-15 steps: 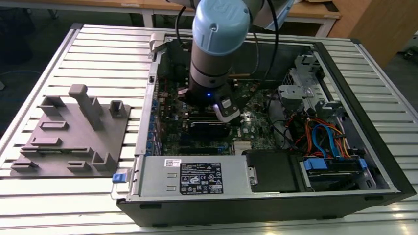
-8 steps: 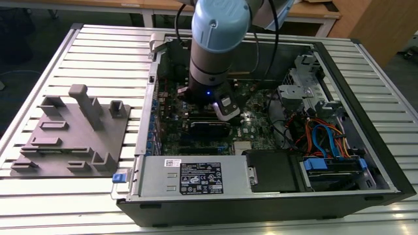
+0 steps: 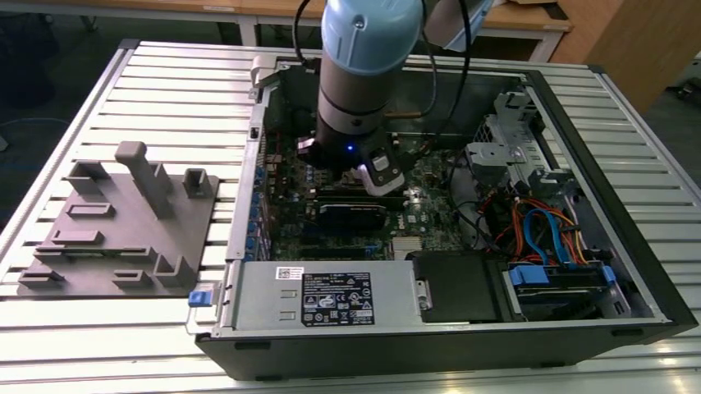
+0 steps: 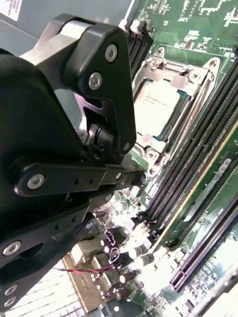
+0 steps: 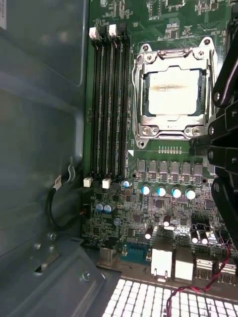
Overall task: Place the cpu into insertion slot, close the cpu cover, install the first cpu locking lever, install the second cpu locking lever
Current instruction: 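Install the second cpu locking lever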
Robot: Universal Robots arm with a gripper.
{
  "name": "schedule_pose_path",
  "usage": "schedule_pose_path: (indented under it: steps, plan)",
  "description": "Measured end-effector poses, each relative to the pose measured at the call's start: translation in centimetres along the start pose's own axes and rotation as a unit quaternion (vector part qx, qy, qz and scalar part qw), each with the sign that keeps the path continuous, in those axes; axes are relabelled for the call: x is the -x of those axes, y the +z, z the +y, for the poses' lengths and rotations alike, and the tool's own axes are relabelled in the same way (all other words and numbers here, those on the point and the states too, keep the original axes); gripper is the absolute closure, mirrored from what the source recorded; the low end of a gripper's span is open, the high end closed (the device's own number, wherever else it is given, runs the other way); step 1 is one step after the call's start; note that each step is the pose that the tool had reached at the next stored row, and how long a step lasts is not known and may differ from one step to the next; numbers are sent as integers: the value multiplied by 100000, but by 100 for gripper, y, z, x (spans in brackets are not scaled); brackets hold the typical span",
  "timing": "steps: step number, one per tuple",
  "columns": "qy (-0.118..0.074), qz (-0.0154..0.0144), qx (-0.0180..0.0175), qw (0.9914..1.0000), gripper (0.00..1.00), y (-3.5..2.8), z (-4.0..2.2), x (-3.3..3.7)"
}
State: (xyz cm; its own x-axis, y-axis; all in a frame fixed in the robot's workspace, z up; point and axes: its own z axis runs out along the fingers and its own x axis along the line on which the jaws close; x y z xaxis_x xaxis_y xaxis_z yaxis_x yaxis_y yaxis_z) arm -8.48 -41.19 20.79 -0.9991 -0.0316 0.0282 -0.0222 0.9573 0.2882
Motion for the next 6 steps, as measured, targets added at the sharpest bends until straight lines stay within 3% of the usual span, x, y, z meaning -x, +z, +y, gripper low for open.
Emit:
schedule_pose_path:
  steps: [6]
  plan:
    - [0, 3, -3, 100000, 90, -6, 2, 0]
